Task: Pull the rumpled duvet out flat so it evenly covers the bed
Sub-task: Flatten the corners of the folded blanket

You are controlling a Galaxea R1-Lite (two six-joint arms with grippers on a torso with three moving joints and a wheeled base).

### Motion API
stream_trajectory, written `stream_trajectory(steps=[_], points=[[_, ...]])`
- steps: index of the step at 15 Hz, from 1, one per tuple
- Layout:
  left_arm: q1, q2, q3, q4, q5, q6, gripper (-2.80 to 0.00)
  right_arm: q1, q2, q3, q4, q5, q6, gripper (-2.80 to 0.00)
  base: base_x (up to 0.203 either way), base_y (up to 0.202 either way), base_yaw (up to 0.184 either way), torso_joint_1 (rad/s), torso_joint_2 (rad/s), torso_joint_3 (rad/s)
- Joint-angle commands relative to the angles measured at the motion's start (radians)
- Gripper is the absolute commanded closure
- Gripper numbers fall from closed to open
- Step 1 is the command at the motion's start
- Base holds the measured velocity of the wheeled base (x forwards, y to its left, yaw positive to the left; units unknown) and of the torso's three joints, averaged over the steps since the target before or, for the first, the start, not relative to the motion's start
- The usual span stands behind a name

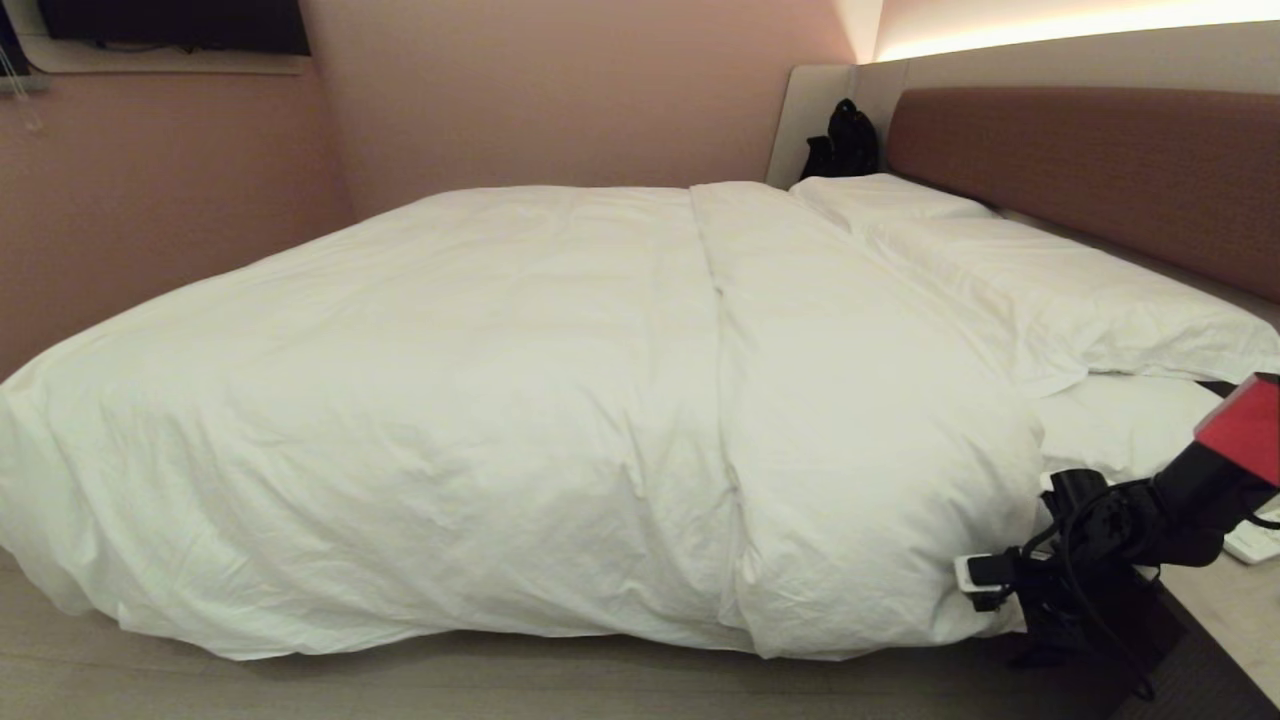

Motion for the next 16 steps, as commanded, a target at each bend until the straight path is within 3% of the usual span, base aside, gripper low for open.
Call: stream_trajectory(steps=[1,5,9,16], points=[[0.0,0.0,0.0,-0.001,0.0,0.0,0.0,0.0,0.02,0.036,-0.222,0.005,-0.009,-2.8,0.0,0.0,0.0,0.0,0.0,0.0],[0.0,0.0,0.0,-0.001,0.0,0.0,0.0,-0.002,0.041,0.041,-0.245,0.01,-0.006,-2.8,0.0,0.0,0.0,0.0,0.0,0.0],[0.0,0.0,0.0,-0.001,0.0,0.0,0.0,-0.008,0.086,0.038,-0.362,0.041,0.021,-2.8,0.0,0.0,0.0,0.0,0.0,0.0],[0.0,0.0,0.0,-0.001,0.0,0.0,0.0,-0.009,0.082,0.027,-0.367,0.051,0.04,-2.8,0.0,0.0,0.0,0.0,0.0,0.0]])
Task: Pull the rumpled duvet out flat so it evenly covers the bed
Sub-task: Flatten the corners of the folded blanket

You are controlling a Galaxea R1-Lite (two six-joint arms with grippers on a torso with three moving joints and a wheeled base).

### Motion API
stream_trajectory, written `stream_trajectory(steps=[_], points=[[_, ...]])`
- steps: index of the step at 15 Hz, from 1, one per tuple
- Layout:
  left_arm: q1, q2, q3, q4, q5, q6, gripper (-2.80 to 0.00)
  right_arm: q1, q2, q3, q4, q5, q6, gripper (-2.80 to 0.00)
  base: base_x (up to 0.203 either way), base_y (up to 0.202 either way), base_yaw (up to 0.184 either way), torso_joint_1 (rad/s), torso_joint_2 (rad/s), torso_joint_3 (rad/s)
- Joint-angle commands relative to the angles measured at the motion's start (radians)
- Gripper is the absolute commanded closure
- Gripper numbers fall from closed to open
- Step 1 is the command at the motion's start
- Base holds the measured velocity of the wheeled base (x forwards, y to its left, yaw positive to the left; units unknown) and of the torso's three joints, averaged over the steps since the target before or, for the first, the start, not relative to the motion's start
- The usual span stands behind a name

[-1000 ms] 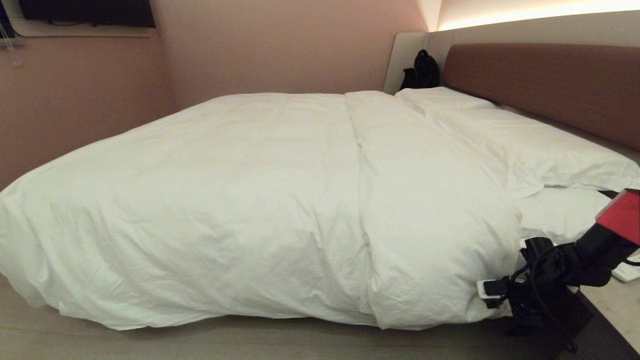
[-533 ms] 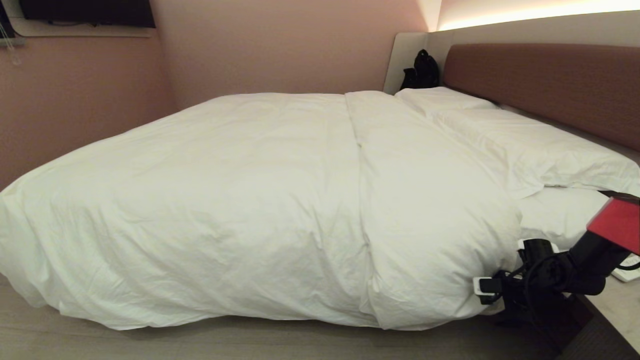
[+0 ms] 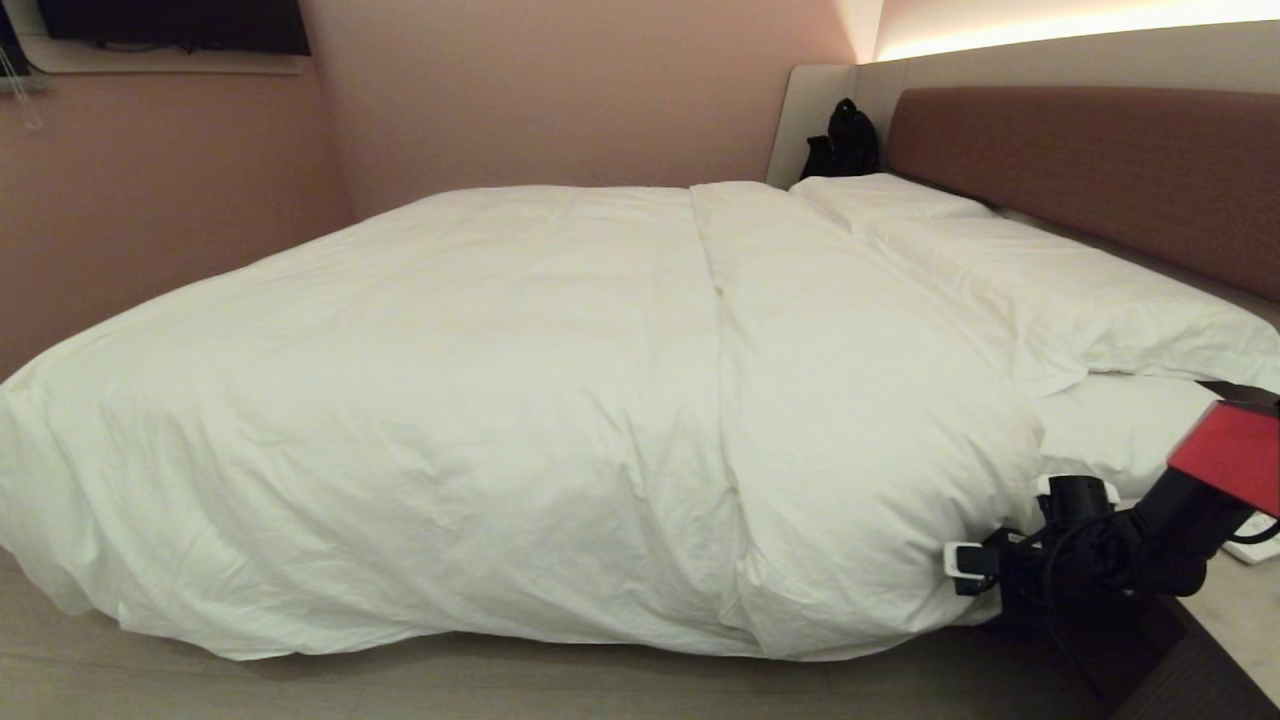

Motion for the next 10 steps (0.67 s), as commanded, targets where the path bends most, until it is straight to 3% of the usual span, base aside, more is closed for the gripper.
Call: stream_trajectory(steps=[1,6,7,10], points=[[0.0,0.0,0.0,0.0,0.0,0.0,0.0,-0.001,0.0,-0.01,-0.004,0.001,-0.004,-2.8,0.0,0.0,0.0,0.0,0.0,0.0],[0.0,0.0,0.0,0.0,0.0,0.0,0.0,-0.018,0.003,-0.032,-0.003,0.0,-0.004,-2.8,0.0,0.0,0.0,0.0,0.0,0.0],[0.0,0.0,0.0,0.0,0.0,0.0,0.0,-0.02,0.001,-0.029,-0.001,0.0,-0.004,0.0,0.0,0.0,0.0,0.0,0.0,0.0],[0.0,0.0,0.0,0.0,0.0,0.0,0.0,-0.02,-0.002,-0.023,-0.001,0.0,-0.006,0.0,0.0,0.0,0.0,0.0,0.0,0.0]])
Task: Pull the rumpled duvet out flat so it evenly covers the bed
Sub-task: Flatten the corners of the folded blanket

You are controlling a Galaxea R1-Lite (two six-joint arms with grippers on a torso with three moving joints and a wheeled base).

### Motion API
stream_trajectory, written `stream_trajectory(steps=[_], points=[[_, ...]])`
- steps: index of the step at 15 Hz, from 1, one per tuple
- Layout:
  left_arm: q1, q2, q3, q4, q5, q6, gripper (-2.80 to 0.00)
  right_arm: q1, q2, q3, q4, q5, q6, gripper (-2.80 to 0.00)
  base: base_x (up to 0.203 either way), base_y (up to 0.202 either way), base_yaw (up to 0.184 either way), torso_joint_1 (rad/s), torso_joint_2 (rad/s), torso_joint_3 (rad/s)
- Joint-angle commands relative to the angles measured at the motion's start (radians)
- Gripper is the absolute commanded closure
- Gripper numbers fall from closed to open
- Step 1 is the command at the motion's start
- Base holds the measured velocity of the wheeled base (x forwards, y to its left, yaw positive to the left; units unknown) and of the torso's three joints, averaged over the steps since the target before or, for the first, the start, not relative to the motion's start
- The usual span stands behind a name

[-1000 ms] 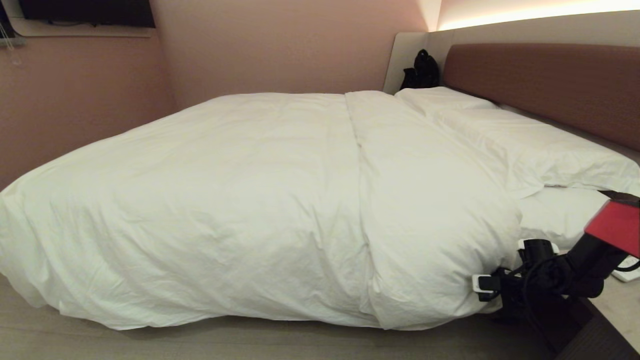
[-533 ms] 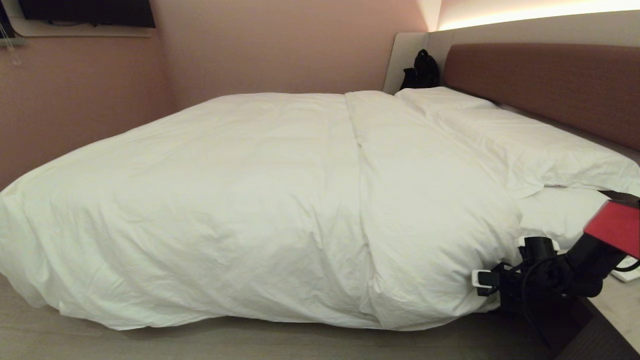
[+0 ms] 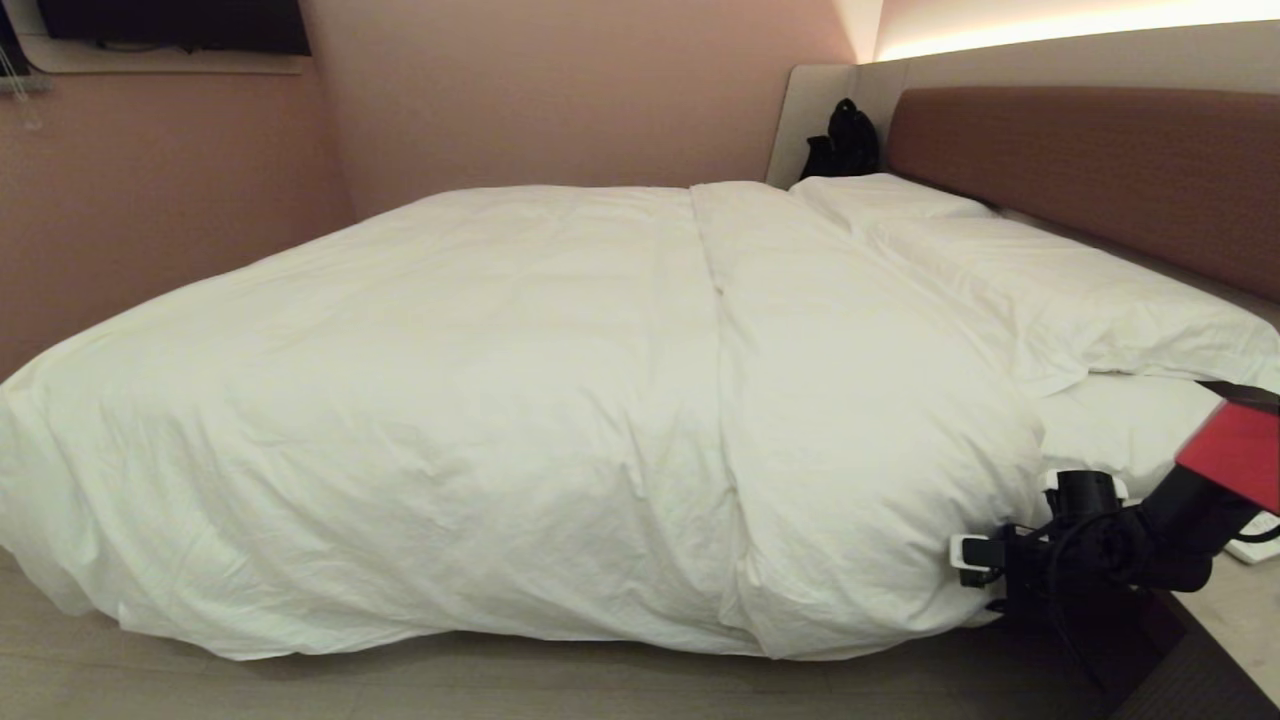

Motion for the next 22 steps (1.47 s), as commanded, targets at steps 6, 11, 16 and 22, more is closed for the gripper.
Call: stream_trajectory(steps=[6,11,16,22], points=[[0.0,0.0,0.0,0.0,0.0,0.0,0.0,-0.007,-0.051,0.055,0.0,0.002,-0.007,0.0,0.0,0.0,0.0,0.0,0.0,0.0],[0.0,0.0,0.0,0.0,0.0,0.0,0.0,-0.022,-0.219,0.142,0.113,0.058,-0.007,0.0,0.0,0.0,0.0,0.0,0.0,0.0],[0.0,0.0,0.0,0.0,0.0,0.0,0.0,-0.046,-0.367,0.152,0.288,0.089,-0.01,0.0,0.0,0.0,0.0,0.0,0.0,0.0],[0.0,0.0,0.0,0.0,0.0,0.0,0.0,-0.063,-0.546,0.198,0.558,0.121,-0.043,0.0,0.0,0.0,0.0,0.0,0.0,0.0]])
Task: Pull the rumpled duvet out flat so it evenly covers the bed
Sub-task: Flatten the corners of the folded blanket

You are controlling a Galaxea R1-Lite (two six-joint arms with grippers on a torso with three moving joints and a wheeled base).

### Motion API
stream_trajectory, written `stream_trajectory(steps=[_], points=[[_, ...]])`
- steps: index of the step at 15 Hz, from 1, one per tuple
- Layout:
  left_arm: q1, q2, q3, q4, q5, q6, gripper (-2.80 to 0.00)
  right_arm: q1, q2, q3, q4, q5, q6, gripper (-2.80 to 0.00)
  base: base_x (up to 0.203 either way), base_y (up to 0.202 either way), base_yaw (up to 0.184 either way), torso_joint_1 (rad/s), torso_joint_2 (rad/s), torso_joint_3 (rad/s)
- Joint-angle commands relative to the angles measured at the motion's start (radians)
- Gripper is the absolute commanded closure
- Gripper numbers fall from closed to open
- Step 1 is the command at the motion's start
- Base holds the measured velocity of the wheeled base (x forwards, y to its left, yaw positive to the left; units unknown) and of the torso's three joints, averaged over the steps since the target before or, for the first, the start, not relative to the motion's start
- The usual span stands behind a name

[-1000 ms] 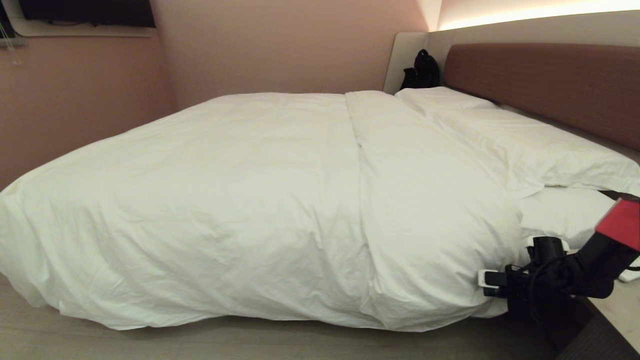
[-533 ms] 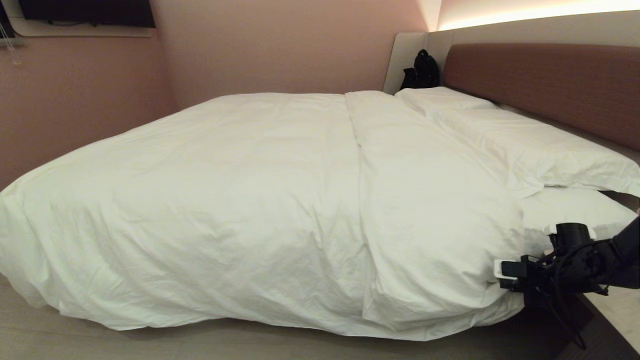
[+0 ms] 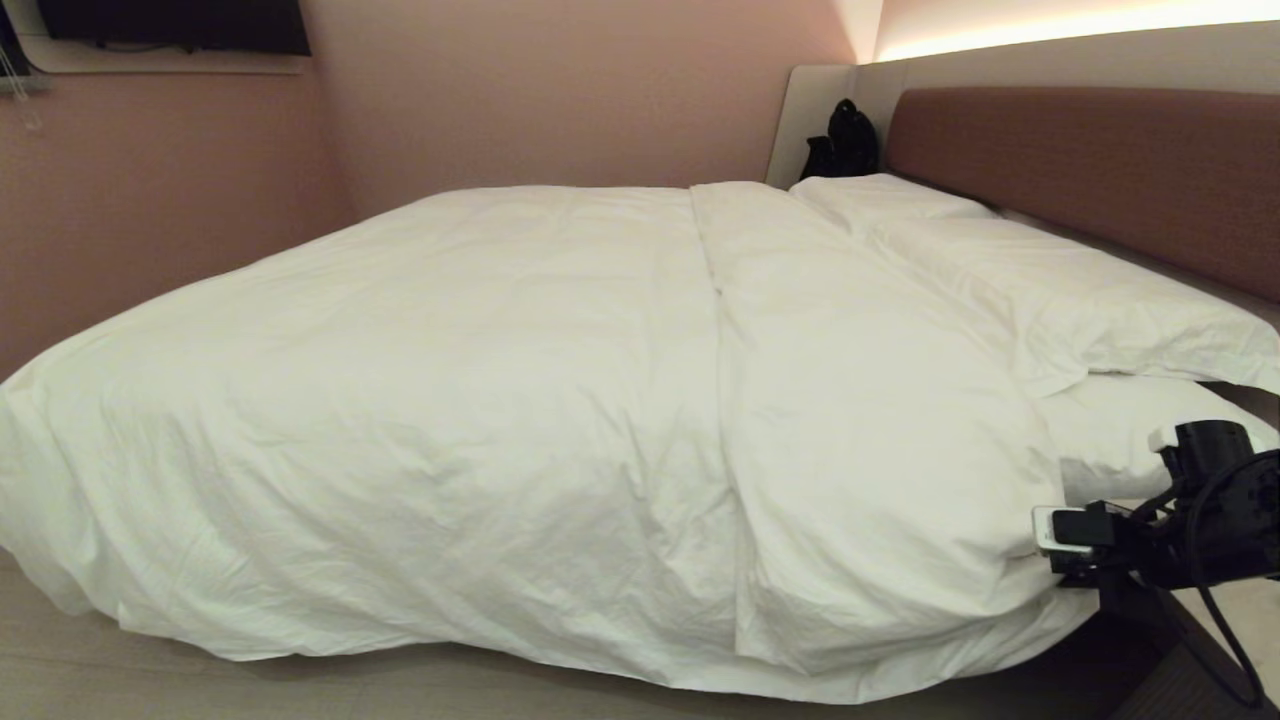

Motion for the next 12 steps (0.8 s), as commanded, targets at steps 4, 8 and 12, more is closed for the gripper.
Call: stream_trajectory(steps=[4,8,12], points=[[0.0,0.0,0.0,0.0,0.0,0.0,0.0,-0.054,-0.047,-0.004,0.218,-0.008,-0.091,0.0,0.0,0.0,0.0,0.0,0.0,0.0],[0.0,0.0,0.0,0.0,0.0,0.0,0.0,-0.095,-0.008,-0.021,0.21,-0.037,-0.141,0.0,0.0,0.0,0.0,0.0,0.0,0.0],[0.0,0.0,0.002,0.0,0.0,0.0,0.0,-0.108,0.036,-0.063,0.207,-0.07,-0.137,0.0,0.0,0.0,0.0,0.0,0.0,0.0]])
